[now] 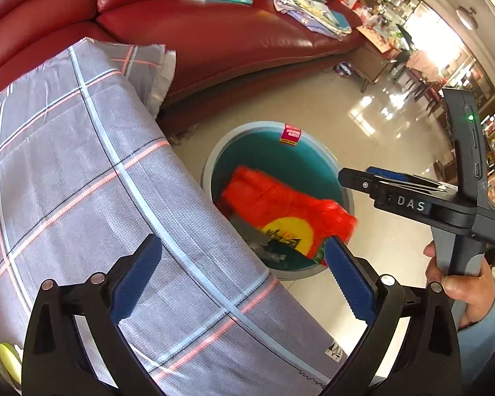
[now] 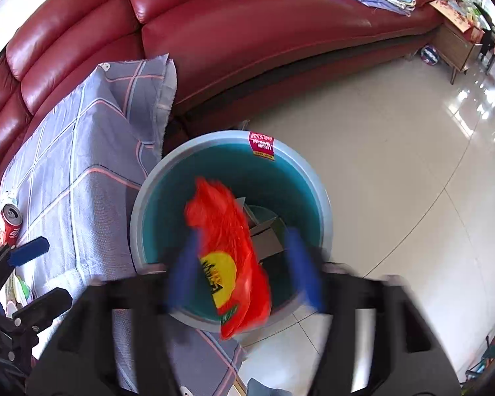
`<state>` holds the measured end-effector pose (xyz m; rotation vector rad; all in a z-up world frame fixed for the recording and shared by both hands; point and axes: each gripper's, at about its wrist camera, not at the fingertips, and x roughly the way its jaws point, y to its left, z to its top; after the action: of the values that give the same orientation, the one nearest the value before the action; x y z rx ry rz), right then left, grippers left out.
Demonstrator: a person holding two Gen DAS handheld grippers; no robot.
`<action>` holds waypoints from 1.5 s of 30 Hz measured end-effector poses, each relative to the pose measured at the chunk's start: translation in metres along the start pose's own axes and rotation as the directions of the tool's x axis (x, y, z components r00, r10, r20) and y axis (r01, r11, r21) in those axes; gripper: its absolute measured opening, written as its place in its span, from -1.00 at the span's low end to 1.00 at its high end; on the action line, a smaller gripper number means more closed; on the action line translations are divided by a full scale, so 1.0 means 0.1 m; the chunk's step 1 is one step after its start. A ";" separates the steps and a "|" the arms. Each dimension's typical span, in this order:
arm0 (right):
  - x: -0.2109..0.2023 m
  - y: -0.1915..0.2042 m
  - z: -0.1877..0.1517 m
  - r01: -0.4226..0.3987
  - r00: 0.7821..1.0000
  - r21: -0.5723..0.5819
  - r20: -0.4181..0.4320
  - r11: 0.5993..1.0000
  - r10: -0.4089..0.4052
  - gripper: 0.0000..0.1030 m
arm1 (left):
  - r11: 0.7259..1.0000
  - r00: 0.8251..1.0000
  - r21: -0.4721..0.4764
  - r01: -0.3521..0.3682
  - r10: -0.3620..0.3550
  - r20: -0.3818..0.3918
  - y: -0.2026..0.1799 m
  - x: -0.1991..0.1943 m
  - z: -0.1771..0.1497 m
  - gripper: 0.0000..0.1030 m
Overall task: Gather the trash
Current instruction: 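Carry the red bag and orange wrapper over the bin and open both tools, then return both tools to the table above the remaining trash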
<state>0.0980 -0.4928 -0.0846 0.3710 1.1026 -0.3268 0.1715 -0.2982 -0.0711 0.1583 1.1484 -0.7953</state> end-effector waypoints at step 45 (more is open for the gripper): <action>-0.54 1.29 -0.47 -0.007 1.000 -0.185 -0.030 0.983 0.002 0.77 | 0.986 0.987 -0.156 -0.063 0.085 0.138 0.88 -1.12 -0.87 0.92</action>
<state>0.0938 -0.3526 -0.0383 0.2135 1.1515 -0.2130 0.1422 -0.1375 -0.0369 0.0166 1.0545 -0.6407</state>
